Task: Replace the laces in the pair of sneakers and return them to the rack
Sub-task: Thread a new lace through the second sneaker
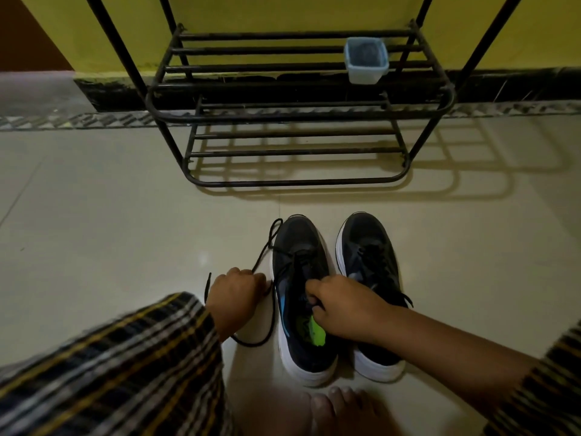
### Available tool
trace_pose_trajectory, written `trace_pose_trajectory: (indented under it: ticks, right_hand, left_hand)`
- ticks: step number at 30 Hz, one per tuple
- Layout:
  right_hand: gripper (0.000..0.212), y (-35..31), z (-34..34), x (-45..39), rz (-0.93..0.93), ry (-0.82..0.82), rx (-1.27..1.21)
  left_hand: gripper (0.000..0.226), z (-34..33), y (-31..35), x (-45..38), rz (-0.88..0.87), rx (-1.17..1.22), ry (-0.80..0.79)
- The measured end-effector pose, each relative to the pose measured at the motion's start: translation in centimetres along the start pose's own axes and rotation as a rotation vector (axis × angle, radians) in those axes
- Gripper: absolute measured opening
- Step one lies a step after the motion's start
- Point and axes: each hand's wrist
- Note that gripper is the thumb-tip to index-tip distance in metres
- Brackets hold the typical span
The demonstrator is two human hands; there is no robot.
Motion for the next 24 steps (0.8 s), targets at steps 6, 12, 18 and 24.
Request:
trace_pose_trajectory:
  ticks: [6, 12, 18, 24]
  right_hand:
    - [0.007, -0.1, -0.1, -0.2, -0.008, -0.010, 0.040]
    - [0.012, 0.1, 0.3, -0.2, 0.005, -0.054, 0.039]
    - [0.017, 0.3, 0.8, 0.0, -0.075, 0.170, -0.011]
    - [0.026, 0.0, 0.7, -0.6, -0.243, 0.165, -0.055]
  left_hand:
    - [0.023, 0.8, -0.9, 0.0, 0.122, -0.006, -0.092]
    - [0.024, 0.3, -0.5, -0.1, 0.000, 0.002, -0.129]
    - [0.024, 0.4, -0.9, 0.3, -0.026, 0.003, -0.072]
    - [0.030, 3.4, -0.6, -0.8, 0.121, 0.698, 0.279]
Point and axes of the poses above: each hand's wrist, its own x-axis away from the middle knuckle, its own z-axis out of the back of the hand, y = z × x, and after that the axes turned 15 degrees about x, right-handed
